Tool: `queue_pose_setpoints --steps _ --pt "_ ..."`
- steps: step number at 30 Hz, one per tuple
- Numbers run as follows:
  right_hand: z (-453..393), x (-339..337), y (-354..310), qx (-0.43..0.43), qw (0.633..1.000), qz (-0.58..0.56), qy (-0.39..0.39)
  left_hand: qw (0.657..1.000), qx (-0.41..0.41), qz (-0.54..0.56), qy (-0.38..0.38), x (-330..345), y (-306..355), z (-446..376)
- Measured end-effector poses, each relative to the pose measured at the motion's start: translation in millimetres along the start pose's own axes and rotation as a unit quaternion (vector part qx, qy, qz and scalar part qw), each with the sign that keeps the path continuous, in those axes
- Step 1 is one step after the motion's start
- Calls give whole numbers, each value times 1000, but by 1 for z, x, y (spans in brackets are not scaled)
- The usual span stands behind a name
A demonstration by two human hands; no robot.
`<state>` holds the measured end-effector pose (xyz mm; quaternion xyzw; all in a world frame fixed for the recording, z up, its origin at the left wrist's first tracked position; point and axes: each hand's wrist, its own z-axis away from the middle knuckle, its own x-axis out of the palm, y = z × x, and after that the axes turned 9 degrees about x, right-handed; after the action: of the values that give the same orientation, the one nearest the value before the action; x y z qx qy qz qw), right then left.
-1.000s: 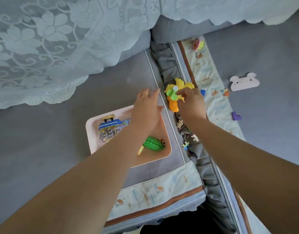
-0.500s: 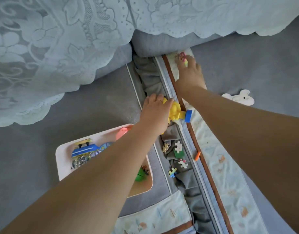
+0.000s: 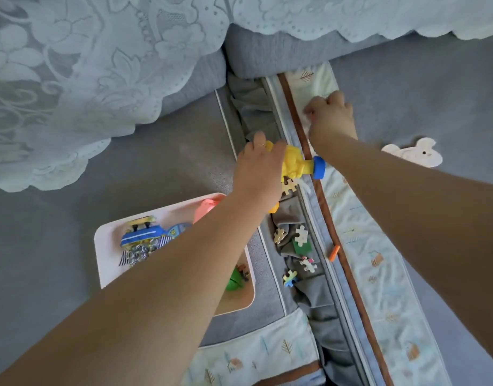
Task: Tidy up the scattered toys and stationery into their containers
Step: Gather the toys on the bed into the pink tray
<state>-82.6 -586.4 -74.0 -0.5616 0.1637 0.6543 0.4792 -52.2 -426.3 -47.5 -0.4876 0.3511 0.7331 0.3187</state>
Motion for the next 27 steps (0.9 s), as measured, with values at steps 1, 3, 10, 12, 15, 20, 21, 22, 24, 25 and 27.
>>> queue_pose_setpoints --steps 1,3,10,12,15,20,21,22,24,25,27 --pt "8 0 3 12 1000 -20 -10 1000 -1 1 4 -6 -1 3" --pt "24 -1 7 40 997 -65 -22 1000 8 -5 8 -15 -4 8" --pt "98 -7 -26 39 973 -224 -52 998 26 -44 -28 -56 -37 56" --pt "119 -7 -45 20 966 -248 -66 998 25 -44 -40 -64 -48 74" --pt "154 -3 -77 -15 964 -249 -90 994 49 -67 -68 -77 -72 107" --pt "203 16 -104 -39 967 -206 -144 986 77 -100 -106 -76 -103 155" --pt "215 21 -109 -38 967 -195 -160 984 81 -102 -118 -75 -111 168" --pt "223 26 -110 -29 966 -188 -175 982 86 -103 -130 -72 -117 177" --pt "236 36 -110 -16 965 -169 -200 978 98 -106 -151 -67 -128 192" --pt "242 42 -111 -16 966 -151 -212 975 104 -115 -161 -65 -135 200" --pt "251 51 -113 -31 966 -104 -234 967 115 -138 -180 -60 -145 211"
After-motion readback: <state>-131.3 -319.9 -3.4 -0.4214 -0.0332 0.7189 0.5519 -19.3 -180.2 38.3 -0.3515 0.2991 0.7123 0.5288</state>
